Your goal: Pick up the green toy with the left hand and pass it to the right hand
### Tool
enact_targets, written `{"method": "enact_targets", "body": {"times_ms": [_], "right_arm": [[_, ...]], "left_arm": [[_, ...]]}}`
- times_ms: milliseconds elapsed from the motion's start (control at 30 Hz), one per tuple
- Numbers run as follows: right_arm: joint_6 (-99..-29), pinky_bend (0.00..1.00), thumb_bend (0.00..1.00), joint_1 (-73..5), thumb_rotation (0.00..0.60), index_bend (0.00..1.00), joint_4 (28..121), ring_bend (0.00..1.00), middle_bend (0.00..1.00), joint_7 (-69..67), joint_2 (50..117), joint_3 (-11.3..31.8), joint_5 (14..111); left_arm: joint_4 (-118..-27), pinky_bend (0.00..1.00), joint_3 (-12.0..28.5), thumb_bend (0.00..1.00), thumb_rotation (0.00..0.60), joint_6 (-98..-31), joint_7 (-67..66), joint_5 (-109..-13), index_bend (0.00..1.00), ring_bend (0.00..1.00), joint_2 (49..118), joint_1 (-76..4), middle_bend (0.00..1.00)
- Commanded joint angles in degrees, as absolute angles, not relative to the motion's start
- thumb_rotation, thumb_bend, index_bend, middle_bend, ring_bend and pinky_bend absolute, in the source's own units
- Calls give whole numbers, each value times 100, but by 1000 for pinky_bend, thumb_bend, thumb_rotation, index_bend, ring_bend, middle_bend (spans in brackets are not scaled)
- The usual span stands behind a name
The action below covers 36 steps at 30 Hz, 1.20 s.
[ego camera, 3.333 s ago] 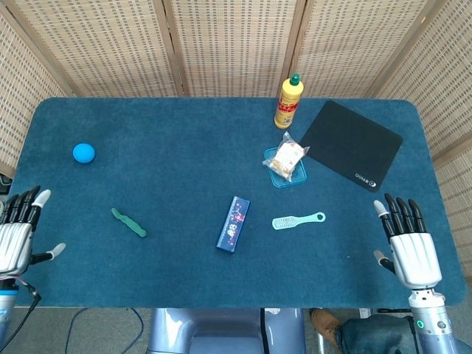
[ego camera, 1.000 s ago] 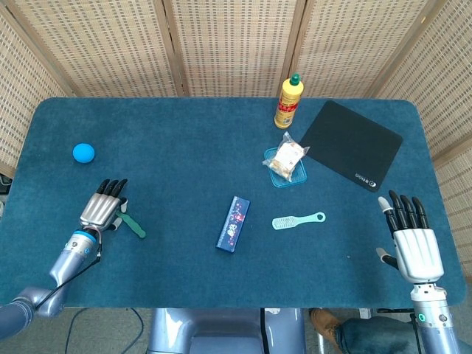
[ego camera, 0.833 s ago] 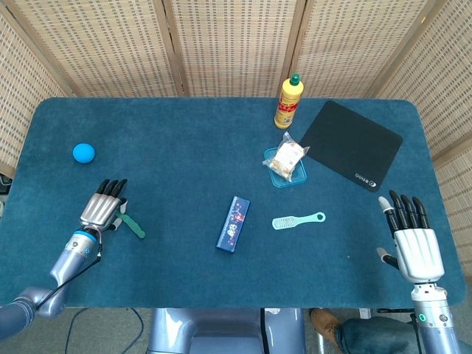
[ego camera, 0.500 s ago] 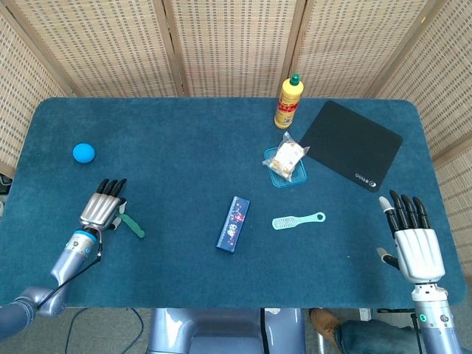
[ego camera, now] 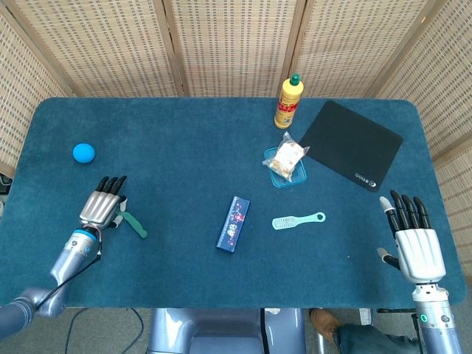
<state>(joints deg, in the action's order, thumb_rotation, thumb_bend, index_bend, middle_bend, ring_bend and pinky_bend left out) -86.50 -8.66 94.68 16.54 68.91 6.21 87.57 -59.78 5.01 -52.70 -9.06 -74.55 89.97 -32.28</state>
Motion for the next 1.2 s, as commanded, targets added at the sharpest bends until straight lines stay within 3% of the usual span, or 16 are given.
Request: {"method": "enact_targets", "body": {"times_ms": [33,367,800,1200], "right_arm": [[-8652,0,0,-865,600,0,9473,0,0,1653,6889,620,8759],[-8637,0,0,-870,600,0,9486,0,0,1674,6888,612,8758],[-8213,0,0,-1288,600,34,9268,0,0,866,6736,606,9193],[-7505,0,0,-2254,600,158,9414,0,0,-876,5926,677,9988]], "left_arm": [[-6157,0,560,610,600,-5333,-704,-7454,748,0,8893,-3204,0],[-7488,0,840,611,600,-5072,1385,-7524,751,0,8184,-3194,0],[-8574,0,1236,612,600,-4888,3088,-7685,765,0,8066,-3519,0],[-9110,0,1851,613,600,-4606,2395,-6690,766,0,8701,-4284,0]]}}
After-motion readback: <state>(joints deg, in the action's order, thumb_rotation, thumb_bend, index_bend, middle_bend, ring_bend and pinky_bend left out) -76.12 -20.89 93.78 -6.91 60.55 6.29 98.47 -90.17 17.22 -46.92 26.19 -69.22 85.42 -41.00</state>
